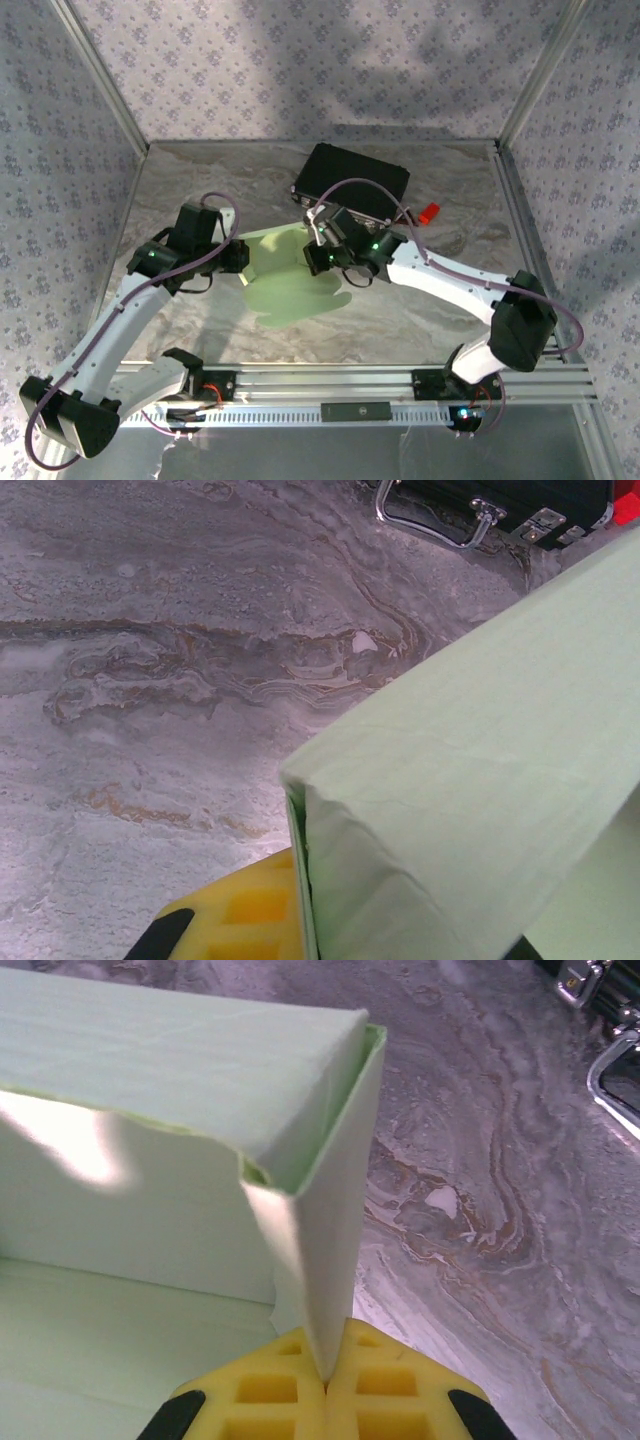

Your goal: Fold the paper box

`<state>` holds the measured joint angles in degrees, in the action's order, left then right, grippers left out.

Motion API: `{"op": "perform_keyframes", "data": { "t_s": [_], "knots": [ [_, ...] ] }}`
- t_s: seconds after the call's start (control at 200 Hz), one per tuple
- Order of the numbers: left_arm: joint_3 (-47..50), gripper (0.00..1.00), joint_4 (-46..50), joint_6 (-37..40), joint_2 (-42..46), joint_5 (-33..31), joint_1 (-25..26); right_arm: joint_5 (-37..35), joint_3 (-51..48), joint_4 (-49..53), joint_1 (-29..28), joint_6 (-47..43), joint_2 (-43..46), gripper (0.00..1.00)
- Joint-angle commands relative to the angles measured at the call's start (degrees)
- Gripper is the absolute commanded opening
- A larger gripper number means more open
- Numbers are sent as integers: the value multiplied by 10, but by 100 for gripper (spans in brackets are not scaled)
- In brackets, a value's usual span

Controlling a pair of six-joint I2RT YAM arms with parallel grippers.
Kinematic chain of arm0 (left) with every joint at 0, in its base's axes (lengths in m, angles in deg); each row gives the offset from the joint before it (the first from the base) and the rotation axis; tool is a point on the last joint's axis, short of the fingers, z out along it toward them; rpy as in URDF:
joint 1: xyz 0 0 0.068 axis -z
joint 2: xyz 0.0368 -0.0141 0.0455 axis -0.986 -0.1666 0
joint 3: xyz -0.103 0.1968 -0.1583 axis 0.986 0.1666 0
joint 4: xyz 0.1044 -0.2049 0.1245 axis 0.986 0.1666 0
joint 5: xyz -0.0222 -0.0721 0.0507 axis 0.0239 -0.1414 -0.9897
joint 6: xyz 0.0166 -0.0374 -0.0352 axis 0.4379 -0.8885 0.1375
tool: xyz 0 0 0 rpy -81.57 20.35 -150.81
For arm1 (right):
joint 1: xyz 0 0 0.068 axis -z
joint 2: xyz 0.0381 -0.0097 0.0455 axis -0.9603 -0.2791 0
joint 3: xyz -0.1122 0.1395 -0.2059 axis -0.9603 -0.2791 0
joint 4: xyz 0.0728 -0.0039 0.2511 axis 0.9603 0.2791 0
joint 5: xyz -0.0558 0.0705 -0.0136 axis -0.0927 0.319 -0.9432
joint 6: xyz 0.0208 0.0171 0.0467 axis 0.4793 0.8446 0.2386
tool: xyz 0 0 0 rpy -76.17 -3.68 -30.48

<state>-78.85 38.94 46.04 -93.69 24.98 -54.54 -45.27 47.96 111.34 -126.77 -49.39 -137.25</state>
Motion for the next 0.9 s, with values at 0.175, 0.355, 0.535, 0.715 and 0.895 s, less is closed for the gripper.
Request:
{"op": "perform_keyframes", "data": {
  "t_s": [0.175,0.355,0.535,0.715,0.895],
  "knots": [
    [-21,0,-117,-21,18,91,6,-13,25,27,4,11,2,28],
    [-19,0,-120,-22,16,94,7,-5,52,35,24,1,-6,36],
    [-22,0,-115,-20,10,93,7,-9,63,35,32,-2,4,38],
    [-23,0,-106,-18,0,81,7,-1,67,51,34,-28,36,53],
    [-22,0,-106,-22,-14,81,7,5,64,66,43,-56,62,59]
  ]
}}
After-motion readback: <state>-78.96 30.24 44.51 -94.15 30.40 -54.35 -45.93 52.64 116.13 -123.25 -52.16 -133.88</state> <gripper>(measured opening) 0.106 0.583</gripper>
